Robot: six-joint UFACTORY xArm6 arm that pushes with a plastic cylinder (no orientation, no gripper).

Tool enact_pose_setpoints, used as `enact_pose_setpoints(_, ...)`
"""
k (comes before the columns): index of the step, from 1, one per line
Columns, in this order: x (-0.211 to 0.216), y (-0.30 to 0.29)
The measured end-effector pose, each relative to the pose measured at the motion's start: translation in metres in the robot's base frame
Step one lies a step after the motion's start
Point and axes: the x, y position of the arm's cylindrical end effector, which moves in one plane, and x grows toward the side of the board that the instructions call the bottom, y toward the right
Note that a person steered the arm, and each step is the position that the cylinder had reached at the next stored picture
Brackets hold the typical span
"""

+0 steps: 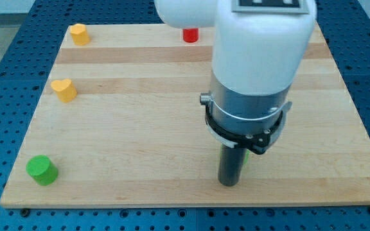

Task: Push the green circle into green star

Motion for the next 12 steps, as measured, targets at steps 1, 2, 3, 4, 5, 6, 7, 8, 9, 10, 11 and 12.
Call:
enact_pose_setpoints(1,0.000,-0.029)
enact_pose_setpoints(2,-0.033,-0.105)
enact_pose_setpoints(3,-0.068,-0.188)
enact_pose_setpoints(4,-0.086,-0.299)
enact_pose_setpoints(5,-0.087,-0.352)
enact_pose_setpoints(6,-0.085,-0.353)
enact_pose_setpoints(7,-0.064,-0.352)
enact_pose_setpoints(8,-0.034,-0.352)
enact_pose_setpoints(9,-0.009,-0.352)
enact_pose_setpoints(10,0.001,-0.326)
enact_pose_setpoints(11,0.001,-0.281)
enact_pose_setpoints(12,-0.003,-0.246)
